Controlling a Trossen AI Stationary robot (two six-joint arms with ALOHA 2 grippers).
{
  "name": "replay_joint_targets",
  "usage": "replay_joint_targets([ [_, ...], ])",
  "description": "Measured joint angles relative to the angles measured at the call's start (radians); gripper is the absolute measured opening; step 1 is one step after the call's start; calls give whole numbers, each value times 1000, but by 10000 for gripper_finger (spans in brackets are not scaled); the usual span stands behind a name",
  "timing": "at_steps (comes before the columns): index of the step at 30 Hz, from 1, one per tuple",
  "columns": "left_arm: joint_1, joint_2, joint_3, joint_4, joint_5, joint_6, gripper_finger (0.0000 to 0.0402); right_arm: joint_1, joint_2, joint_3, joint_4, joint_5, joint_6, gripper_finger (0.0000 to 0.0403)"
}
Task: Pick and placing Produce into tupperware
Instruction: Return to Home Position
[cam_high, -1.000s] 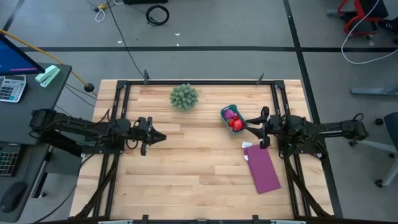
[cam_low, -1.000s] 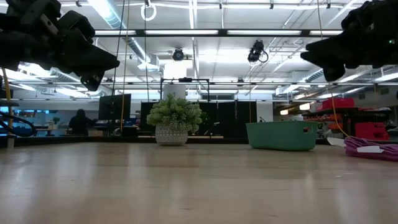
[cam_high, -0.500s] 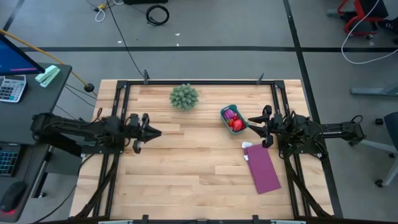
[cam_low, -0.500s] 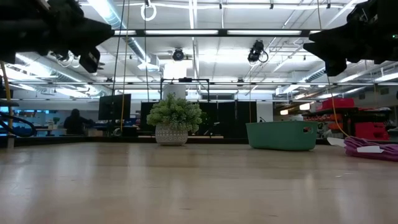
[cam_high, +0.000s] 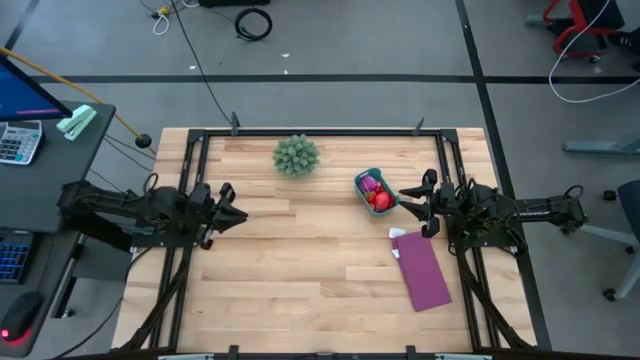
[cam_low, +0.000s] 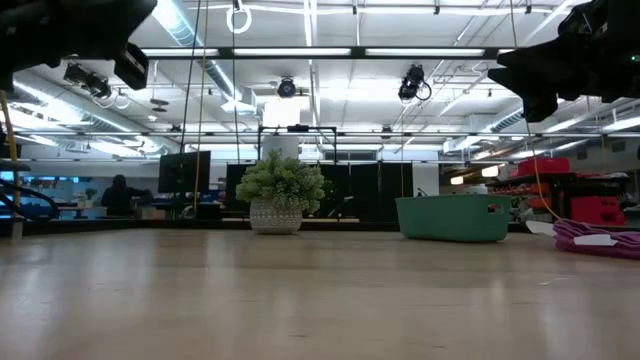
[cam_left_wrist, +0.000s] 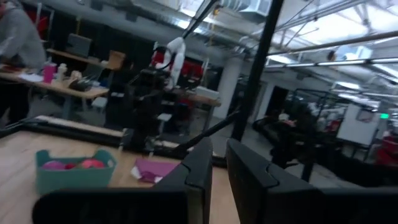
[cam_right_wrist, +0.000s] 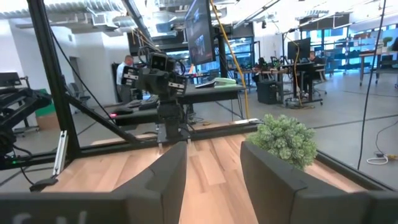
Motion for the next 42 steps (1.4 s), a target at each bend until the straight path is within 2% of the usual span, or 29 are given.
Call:
replay_joint_targets([
  [5,-22,-45,-62,36,-1,0,52,0,0,0,0,0,0,160],
  [10,-27,-79,-63,-171,0,0,61,0,-1,0,0,0,0,160],
  [13,-37,-79,-63,-216,0,0,64,0,-1,0,0,0,0,160],
  [24,-40,-79,-63,-226,0,0,51,0,-1,0,0,0,0,160],
  [35,-40,-77,-64,-227,0,1,63,0,-1,0,0,0,0,160],
  [42,-40,-77,-64,-227,0,0,56,0,-1,0,0,0,0,160],
])
